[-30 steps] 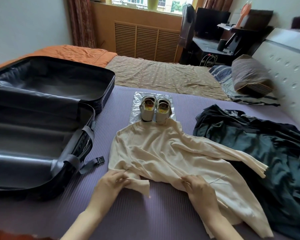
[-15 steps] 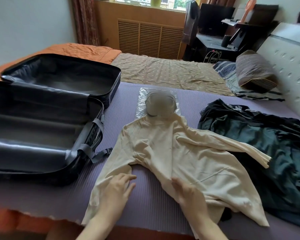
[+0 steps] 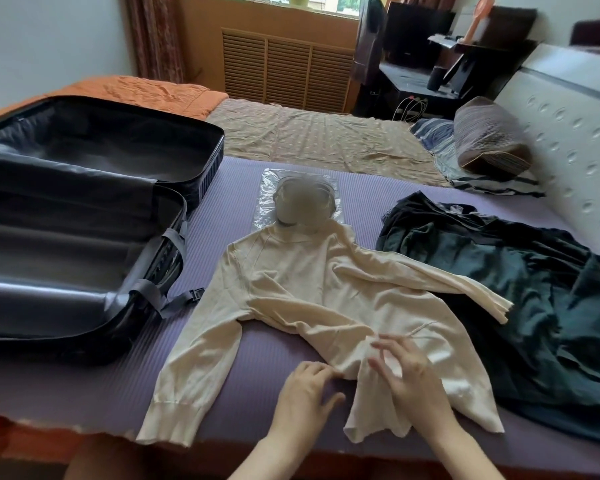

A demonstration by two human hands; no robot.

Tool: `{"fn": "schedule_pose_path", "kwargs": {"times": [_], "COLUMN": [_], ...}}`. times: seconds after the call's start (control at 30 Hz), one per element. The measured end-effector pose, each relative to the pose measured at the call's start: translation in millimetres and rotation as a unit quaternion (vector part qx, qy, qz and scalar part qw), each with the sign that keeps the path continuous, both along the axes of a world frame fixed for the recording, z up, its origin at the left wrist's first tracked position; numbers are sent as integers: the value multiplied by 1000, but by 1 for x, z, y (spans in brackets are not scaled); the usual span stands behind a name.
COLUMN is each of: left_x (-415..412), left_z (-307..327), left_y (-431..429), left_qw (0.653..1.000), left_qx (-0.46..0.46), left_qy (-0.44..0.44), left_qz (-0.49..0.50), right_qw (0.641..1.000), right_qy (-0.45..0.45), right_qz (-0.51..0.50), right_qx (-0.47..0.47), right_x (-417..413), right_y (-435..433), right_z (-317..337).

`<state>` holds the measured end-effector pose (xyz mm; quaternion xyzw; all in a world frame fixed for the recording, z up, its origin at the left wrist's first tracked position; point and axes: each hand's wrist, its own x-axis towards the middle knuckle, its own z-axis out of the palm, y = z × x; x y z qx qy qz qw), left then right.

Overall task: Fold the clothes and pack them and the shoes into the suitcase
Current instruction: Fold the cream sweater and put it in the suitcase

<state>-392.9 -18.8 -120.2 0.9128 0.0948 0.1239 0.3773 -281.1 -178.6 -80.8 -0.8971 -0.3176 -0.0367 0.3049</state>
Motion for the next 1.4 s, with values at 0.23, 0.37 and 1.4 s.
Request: {"fn": "schedule_pose_path", "kwargs": {"times": [0.23,0.37,1.4], "left_x": [-8,-5,-115], "left_z": [2,12,33], "left_y": [-29,-42,80], "left_qw": [989,976,912], "left_qx": [-137,-202,-229], "left_qy": [39,72,-39], "left_qz": [41,44,339], "right_qw": [999,996,980], "right_qy": [36,19,-44], "right_qz": [-2,-43,194], "right_qx": [3,72,26], "right_x": [-26,-28,-125], "right_y": [-34,-25,89], "right_z": [-34,-20,-37]}}
